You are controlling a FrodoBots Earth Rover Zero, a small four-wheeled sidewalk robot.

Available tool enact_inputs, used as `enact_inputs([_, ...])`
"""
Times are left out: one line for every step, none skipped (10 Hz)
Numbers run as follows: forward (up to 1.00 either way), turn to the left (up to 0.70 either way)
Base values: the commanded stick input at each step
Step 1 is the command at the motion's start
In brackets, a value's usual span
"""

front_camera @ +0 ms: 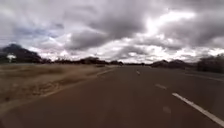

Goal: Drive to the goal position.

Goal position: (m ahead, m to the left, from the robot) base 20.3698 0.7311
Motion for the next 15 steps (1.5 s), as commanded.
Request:
enact_inputs([1.00,-0.27])
enact_inputs([1.00,-0.36])
enact_inputs([1.00,-0.36])
enact_inputs([1.00,0.04])
enact_inputs([1.00,0.04])
enact_inputs([1.00,0.04])
enact_inputs([1.00,0.04])
enact_inputs([1.00,0.04])
enact_inputs([1.00,0.04])
enact_inputs([1.00,0.04])
enact_inputs([1.00,-0.11])
enact_inputs([1.00,-0.25])
enact_inputs([1.00,-0.31])
enact_inputs([1.00,-0.11])
enact_inputs([1.00,0.04])
